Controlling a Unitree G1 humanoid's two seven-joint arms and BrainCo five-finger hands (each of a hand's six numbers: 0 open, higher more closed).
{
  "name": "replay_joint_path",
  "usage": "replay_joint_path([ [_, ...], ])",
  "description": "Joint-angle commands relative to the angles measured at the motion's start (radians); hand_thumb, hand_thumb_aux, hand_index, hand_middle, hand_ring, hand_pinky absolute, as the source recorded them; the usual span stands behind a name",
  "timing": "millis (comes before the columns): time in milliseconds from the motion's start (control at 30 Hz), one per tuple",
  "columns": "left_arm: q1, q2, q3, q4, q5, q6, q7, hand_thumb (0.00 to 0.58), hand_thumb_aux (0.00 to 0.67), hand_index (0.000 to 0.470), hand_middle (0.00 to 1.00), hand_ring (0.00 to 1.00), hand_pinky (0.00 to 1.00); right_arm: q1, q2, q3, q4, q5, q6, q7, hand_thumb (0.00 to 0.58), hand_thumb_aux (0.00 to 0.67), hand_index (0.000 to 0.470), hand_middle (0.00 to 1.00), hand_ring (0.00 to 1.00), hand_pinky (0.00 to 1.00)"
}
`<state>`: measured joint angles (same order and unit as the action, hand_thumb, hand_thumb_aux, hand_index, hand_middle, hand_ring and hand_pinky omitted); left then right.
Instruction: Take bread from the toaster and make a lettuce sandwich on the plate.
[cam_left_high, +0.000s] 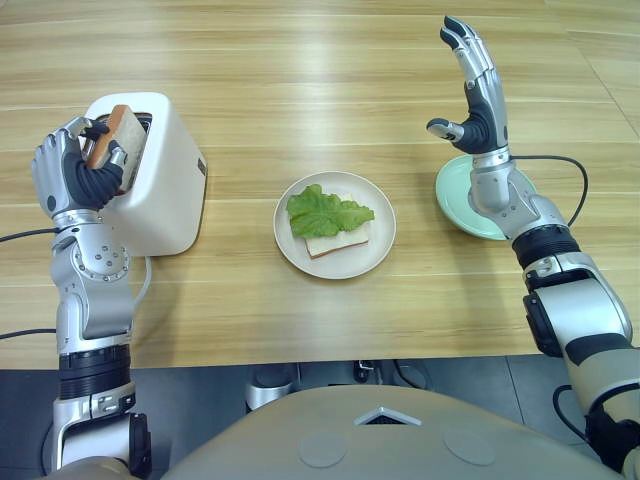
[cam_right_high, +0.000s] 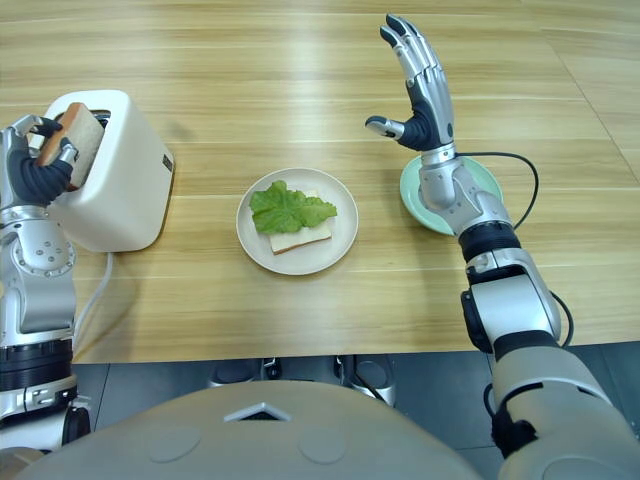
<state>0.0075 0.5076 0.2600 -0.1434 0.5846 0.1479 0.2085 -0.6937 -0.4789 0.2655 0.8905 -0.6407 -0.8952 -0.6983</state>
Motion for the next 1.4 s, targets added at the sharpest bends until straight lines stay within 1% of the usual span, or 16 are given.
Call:
replay_joint_path([
  [33, 0.001, 0.000, 0.001, -0.004, -0.002, -0.007, 0.005, 0.580, 0.670, 0.460, 1.00, 1.00, 1.00, 0.005, 0.000, -0.002, 0.009, -0.010, 0.005, 0.002, 0.000, 0.000, 0.000, 0.00, 0.00, 0.00],
  [167, 0.000, 0.018, 0.020, -0.030, 0.017, -0.002, 0.016, 0.580, 0.670, 0.460, 1.00, 1.00, 1.00, 0.006, 0.002, -0.001, 0.011, -0.010, 0.005, 0.001, 0.000, 0.000, 0.000, 0.00, 0.00, 0.00],
  [500, -0.041, 0.128, 0.139, -0.185, 0.038, 0.015, -0.014, 0.580, 0.670, 0.460, 1.00, 1.00, 1.00, 0.006, 0.006, -0.001, 0.015, -0.011, 0.007, -0.005, 0.000, 0.000, 0.000, 0.00, 0.00, 0.00],
  [667, -0.076, 0.135, 0.151, -0.229, 0.034, 0.008, -0.029, 0.580, 0.670, 0.460, 1.00, 1.00, 1.00, 0.002, 0.008, 0.000, 0.019, -0.012, 0.008, -0.007, 0.000, 0.000, 0.000, 0.00, 0.00, 0.00],
  [733, -0.089, 0.128, 0.141, -0.235, 0.019, -0.005, -0.037, 0.580, 0.670, 0.460, 1.00, 1.00, 1.00, 0.000, 0.010, 0.001, 0.021, -0.014, 0.009, -0.009, 0.000, 0.000, 0.000, 0.00, 0.00, 0.00],
  [900, -0.154, 0.085, 0.103, -0.251, -0.105, -0.067, -0.096, 0.580, 0.670, 0.460, 1.00, 1.00, 1.00, -0.012, 0.013, -0.004, 0.031, -0.017, 0.012, -0.010, 0.000, 0.000, 0.000, 0.00, 0.00, 0.00],
  [1133, -0.294, 0.032, -0.011, -0.230, -0.306, -0.120, -0.251, 0.580, 0.670, 0.460, 1.00, 1.00, 1.00, -0.024, 0.003, -0.013, 0.044, -0.017, 0.016, -0.028, 0.000, 0.000, 0.000, 0.00, 0.00, 0.00],
  [1267, -0.361, -0.007, -0.087, -0.156, -0.414, -0.125, -0.355, 0.580, 0.670, 0.460, 1.00, 1.00, 1.00, -0.024, 0.003, -0.013, 0.047, -0.017, 0.018, -0.036, 0.000, 0.000, 0.000, 0.00, 0.00, 0.00],
  [1400, -0.431, -0.041, -0.147, 0.005, -0.522, -0.133, -0.478, 0.580, 0.670, 0.460, 1.00, 1.00, 1.00, -0.024, 0.000, -0.014, 0.049, -0.016, 0.020, -0.045, 0.000, 0.000, 0.000, 0.00, 0.00, 0.00],
])
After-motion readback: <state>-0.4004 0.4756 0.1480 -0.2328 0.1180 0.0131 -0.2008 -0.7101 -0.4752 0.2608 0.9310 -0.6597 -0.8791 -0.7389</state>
